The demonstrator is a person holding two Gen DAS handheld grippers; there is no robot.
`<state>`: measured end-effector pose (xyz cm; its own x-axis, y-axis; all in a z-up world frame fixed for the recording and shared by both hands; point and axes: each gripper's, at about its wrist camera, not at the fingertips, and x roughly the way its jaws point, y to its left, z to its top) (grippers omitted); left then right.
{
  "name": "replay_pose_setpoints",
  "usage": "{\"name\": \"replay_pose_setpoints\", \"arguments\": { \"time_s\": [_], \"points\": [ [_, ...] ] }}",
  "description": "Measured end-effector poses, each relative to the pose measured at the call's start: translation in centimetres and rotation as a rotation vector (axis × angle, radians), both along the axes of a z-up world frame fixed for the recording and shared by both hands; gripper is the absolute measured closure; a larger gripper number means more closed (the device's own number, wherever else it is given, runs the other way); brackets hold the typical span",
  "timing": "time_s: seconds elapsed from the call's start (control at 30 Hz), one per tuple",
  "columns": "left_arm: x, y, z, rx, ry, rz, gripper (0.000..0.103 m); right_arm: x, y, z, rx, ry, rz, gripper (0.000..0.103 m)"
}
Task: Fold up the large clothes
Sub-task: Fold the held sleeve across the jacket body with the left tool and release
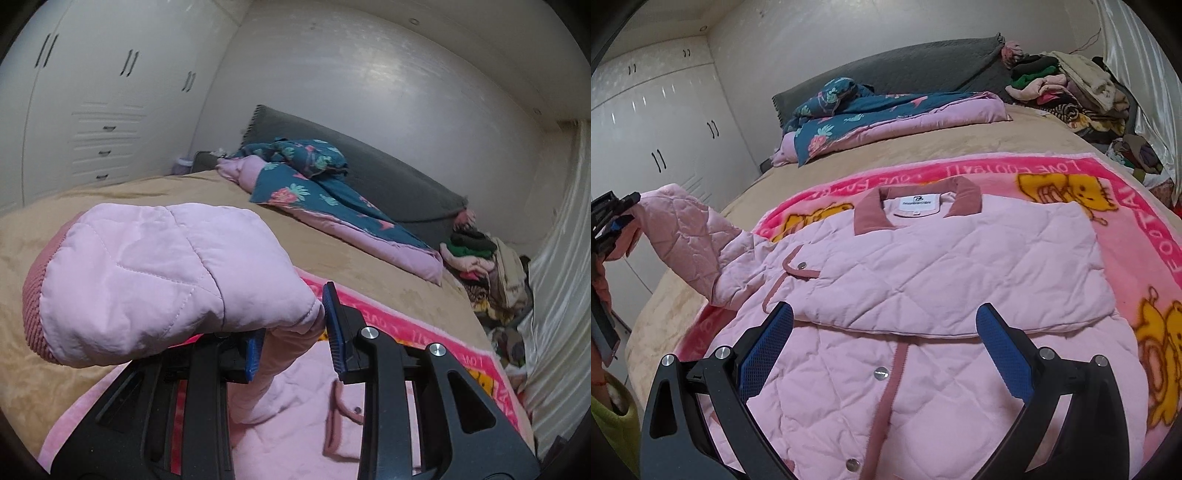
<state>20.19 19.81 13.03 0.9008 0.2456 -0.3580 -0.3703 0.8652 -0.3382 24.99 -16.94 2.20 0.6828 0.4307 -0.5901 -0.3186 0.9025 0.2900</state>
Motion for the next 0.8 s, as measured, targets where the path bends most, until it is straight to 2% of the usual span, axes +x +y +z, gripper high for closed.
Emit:
{"name": "replay_pose_setpoints", "arguments": {
  "time_s": [0.37, 0.6, 0.8],
  "points": [
    [2.1, -7.2, 1.2, 0.099, 0.034, -0.113, 0.084, -1.0, -5.8, 0.4, 0.073, -0.001, -0.056, 0.004],
    [3.3, -11.2, 0.6, 0.155, 0.069, -0.196, 0.084, -1.5, -9.0, 0.0, 0.105, 0.01, -0.097, 0.004],
    [5.0, -15.9, -0.7, 0.253, 0.1, -0.313, 0.085, -1.9, -11.3, -0.5, 0.126, 0.021, -0.135, 0.004]
  ]
}}
